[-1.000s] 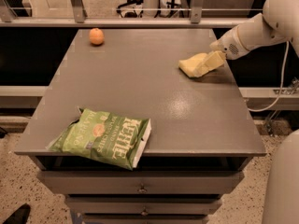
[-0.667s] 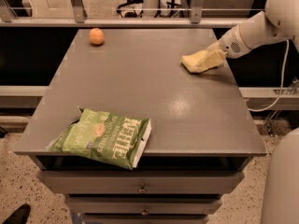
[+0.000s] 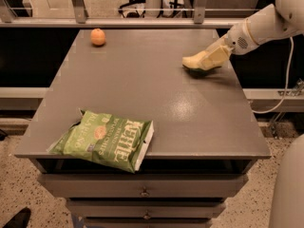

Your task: Move sponge near green jalapeno chip bag

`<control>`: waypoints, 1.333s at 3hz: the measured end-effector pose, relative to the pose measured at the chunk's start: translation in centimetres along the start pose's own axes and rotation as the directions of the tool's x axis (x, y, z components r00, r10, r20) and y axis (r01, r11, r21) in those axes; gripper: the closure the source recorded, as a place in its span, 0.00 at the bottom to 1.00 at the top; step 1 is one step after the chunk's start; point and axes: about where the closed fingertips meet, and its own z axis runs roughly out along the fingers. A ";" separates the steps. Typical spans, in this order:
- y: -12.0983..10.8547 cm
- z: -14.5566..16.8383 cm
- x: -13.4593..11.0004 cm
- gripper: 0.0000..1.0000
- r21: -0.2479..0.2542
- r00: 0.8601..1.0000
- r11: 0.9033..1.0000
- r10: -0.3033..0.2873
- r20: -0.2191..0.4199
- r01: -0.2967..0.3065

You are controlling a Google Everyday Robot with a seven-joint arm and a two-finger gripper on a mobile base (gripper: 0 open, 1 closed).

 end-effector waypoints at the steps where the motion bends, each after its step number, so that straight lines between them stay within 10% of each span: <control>1: 2.4 -1.9 -1.6 1.00 -0.039 0.999 0.999 -0.036 0.032 0.037; 4: 15.9 -3.9 -5.8 1.00 -0.184 0.978 0.964 -0.171 0.117 0.191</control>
Offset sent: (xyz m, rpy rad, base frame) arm -0.1084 0.0514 0.0737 0.0989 -0.0443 0.2127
